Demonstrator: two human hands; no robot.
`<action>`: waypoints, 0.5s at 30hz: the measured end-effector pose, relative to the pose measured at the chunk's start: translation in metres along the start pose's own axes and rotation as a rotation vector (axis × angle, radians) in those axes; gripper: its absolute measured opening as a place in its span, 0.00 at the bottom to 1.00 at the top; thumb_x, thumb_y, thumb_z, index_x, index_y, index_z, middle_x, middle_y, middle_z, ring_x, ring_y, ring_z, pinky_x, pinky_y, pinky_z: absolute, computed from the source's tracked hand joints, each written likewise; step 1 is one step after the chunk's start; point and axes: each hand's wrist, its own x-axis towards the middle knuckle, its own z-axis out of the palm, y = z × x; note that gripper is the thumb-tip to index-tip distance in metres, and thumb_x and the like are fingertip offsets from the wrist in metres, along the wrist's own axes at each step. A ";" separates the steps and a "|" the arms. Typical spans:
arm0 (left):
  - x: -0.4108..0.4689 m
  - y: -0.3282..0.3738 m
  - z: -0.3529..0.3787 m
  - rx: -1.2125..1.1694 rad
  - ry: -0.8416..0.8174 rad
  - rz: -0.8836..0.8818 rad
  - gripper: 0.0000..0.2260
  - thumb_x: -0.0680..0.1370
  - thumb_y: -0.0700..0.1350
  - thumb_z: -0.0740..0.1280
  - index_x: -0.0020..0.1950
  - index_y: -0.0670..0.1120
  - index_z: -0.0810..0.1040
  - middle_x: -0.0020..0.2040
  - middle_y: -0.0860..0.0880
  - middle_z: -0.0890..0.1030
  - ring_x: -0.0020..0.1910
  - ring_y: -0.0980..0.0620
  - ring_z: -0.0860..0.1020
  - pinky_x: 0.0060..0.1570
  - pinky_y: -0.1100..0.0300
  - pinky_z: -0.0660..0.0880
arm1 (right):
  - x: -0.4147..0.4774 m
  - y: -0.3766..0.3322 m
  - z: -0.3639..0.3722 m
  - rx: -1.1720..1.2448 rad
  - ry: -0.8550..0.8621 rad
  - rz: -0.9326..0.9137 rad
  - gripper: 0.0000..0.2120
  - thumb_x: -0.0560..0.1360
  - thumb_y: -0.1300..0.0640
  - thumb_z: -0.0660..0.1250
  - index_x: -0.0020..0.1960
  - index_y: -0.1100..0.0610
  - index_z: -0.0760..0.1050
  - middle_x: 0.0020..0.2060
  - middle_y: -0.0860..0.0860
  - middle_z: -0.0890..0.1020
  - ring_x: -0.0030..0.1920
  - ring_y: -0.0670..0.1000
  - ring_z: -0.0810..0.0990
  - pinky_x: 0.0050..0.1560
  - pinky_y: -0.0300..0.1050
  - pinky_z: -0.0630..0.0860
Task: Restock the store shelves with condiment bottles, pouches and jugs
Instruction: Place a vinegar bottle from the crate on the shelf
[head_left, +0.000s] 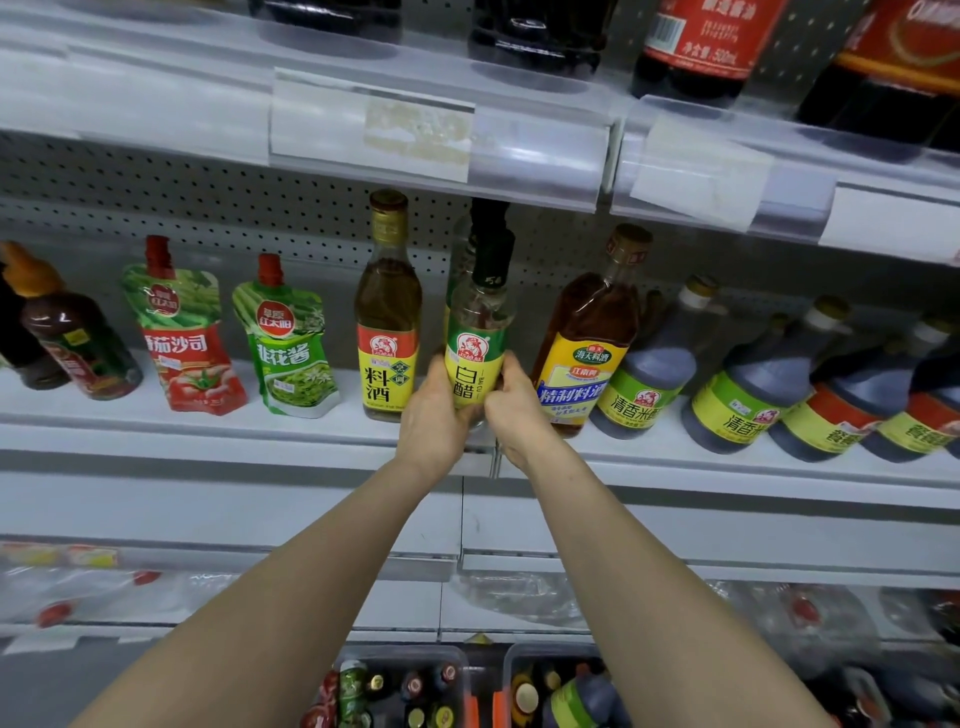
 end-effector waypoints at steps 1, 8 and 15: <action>0.000 0.000 0.000 0.003 0.000 0.001 0.26 0.75 0.39 0.73 0.69 0.43 0.66 0.61 0.43 0.79 0.60 0.42 0.77 0.57 0.51 0.74 | 0.000 0.000 0.000 0.000 -0.003 -0.003 0.29 0.77 0.71 0.62 0.73 0.51 0.67 0.63 0.54 0.79 0.62 0.55 0.79 0.63 0.59 0.79; -0.004 0.000 0.000 0.060 0.006 0.007 0.31 0.75 0.39 0.73 0.75 0.41 0.62 0.65 0.41 0.77 0.64 0.41 0.76 0.63 0.46 0.73 | -0.017 0.009 0.001 -0.006 -0.005 -0.039 0.34 0.77 0.71 0.63 0.78 0.50 0.62 0.68 0.52 0.77 0.66 0.54 0.77 0.68 0.57 0.75; -0.037 -0.012 0.006 0.051 0.077 0.011 0.32 0.76 0.37 0.71 0.77 0.44 0.62 0.72 0.43 0.73 0.69 0.44 0.73 0.67 0.48 0.71 | -0.037 0.026 -0.007 -0.108 -0.066 -0.090 0.42 0.75 0.76 0.59 0.82 0.48 0.53 0.78 0.49 0.64 0.77 0.52 0.63 0.75 0.57 0.67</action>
